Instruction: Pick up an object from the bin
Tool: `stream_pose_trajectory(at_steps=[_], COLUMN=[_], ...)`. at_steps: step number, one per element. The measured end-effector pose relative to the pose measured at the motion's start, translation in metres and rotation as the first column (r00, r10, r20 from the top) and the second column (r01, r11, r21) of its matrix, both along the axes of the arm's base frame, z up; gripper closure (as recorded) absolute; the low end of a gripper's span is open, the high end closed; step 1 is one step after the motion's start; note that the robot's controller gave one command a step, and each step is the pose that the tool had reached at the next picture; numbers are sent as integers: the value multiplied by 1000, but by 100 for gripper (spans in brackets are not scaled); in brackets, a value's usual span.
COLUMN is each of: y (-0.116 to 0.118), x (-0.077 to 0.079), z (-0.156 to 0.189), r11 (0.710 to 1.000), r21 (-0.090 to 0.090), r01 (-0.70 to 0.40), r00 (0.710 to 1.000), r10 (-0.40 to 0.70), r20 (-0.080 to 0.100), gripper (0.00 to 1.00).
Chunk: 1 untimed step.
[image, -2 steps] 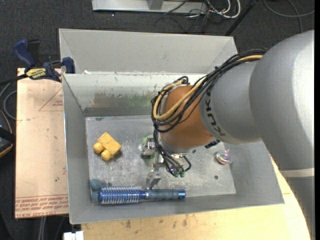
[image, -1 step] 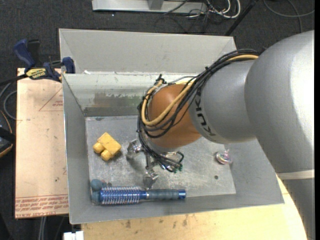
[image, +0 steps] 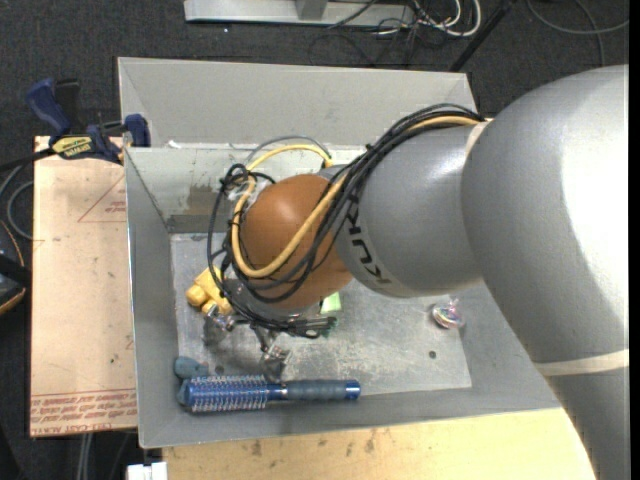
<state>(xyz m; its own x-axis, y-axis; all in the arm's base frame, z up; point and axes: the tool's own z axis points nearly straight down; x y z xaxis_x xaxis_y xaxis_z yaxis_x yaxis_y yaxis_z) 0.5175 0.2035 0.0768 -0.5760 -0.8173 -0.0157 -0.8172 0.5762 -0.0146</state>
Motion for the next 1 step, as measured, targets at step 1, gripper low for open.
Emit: stream_pose_trajectory(at_steps=[1], y=[-4], x=[2], z=[20], r11=[828], r21=[-3], r01=[-560], r00=[828], r10=[560], r20=[-17], gripper=[0])
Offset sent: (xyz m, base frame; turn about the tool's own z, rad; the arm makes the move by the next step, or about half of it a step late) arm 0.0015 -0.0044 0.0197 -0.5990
